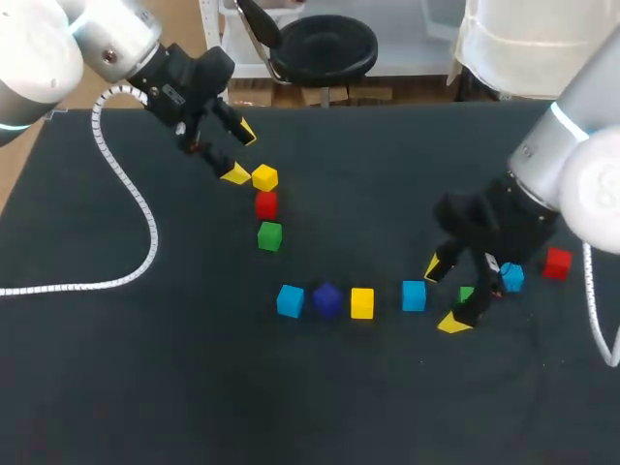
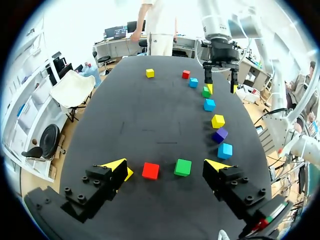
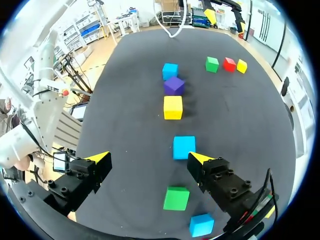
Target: Place the blue cubes, place green cubes on the blue cubes, place the yellow cubes on the green cubes, then place the red cubes on the yellow cubes, and place purple cube on the red cubes.
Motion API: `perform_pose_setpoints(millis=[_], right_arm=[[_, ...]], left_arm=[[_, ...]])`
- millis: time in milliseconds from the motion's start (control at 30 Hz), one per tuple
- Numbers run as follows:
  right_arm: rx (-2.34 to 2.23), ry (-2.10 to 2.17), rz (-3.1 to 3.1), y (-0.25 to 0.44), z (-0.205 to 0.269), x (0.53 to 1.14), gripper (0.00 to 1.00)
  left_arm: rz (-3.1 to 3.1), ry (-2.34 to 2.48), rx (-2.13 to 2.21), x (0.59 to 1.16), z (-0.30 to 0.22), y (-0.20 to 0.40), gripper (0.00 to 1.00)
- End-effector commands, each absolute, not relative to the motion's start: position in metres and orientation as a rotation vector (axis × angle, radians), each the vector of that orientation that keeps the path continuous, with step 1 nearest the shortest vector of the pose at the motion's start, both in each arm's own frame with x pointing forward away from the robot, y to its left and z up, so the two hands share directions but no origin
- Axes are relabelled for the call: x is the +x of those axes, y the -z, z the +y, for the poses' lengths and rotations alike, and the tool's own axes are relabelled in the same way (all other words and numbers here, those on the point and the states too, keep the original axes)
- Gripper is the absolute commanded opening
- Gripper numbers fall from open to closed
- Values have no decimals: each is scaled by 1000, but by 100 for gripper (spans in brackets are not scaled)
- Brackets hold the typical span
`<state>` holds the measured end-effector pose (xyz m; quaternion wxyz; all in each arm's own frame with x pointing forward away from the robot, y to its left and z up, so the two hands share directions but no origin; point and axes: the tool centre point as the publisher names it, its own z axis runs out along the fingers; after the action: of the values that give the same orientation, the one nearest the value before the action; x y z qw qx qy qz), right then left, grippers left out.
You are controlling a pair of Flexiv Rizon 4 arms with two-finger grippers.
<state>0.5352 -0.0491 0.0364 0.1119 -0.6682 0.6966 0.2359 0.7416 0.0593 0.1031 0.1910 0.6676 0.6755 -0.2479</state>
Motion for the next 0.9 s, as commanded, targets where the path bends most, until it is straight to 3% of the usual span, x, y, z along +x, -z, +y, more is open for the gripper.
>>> perform_pose_setpoints(millis=[33, 900], right_arm=[[-1974, -713, 2041, -30, -48, 546, 100], [-1968, -664, 2098, -9, -43, 559, 100]], left_arm=[[1898, 694, 1876, 741, 60, -103, 100], [1898, 694, 1876, 741, 60, -103, 100]])
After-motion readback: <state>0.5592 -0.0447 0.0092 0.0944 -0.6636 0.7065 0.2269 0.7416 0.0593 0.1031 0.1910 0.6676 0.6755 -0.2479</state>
